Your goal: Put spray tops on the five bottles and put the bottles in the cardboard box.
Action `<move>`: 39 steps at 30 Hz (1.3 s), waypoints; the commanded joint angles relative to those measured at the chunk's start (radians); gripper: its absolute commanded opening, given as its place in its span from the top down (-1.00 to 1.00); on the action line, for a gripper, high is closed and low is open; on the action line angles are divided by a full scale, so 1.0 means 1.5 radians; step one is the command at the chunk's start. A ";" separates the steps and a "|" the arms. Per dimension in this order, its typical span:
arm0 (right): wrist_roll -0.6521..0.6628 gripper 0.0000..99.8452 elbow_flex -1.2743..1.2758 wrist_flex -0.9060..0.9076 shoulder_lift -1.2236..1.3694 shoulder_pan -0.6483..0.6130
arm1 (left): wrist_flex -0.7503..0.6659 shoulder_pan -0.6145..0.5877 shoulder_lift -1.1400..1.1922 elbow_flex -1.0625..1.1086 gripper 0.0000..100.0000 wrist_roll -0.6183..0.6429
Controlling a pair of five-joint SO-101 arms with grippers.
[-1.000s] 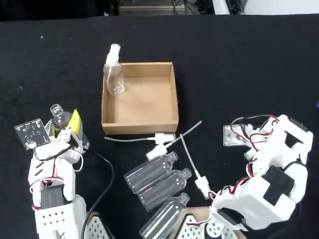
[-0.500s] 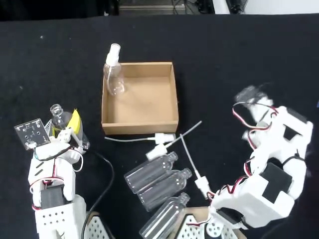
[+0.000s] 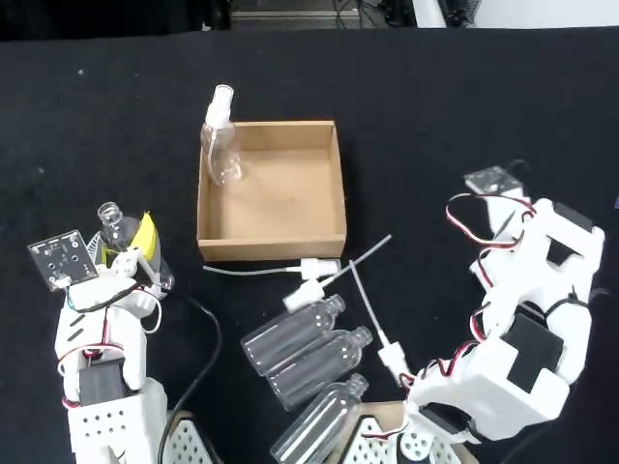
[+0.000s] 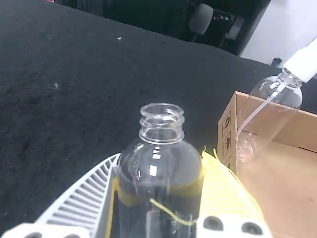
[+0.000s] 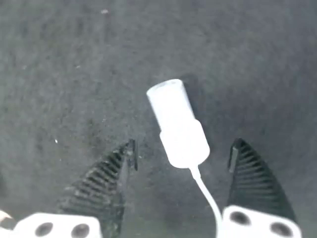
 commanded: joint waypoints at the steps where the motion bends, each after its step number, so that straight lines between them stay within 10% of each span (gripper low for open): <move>1: 0.104 0.44 -0.034 0.004 -0.005 -0.018 | -0.001 0.007 -0.014 -0.017 0.94 -0.006; 10: 0.192 0.83 0.028 -0.057 -0.005 -0.018 | -0.001 0.007 -0.014 -0.017 0.94 -0.006; 16: 0.196 0.67 0.075 -0.133 -0.011 -0.016 | -0.001 0.009 -0.014 -0.017 0.94 -0.006; 27: 0.187 0.98 -0.073 0.075 -0.041 -0.034 | -0.019 0.011 -0.018 -0.021 0.94 -0.004; 39: -0.275 0.98 -0.475 0.377 -0.246 -0.237 | -0.196 0.008 -0.018 -0.019 0.94 -0.001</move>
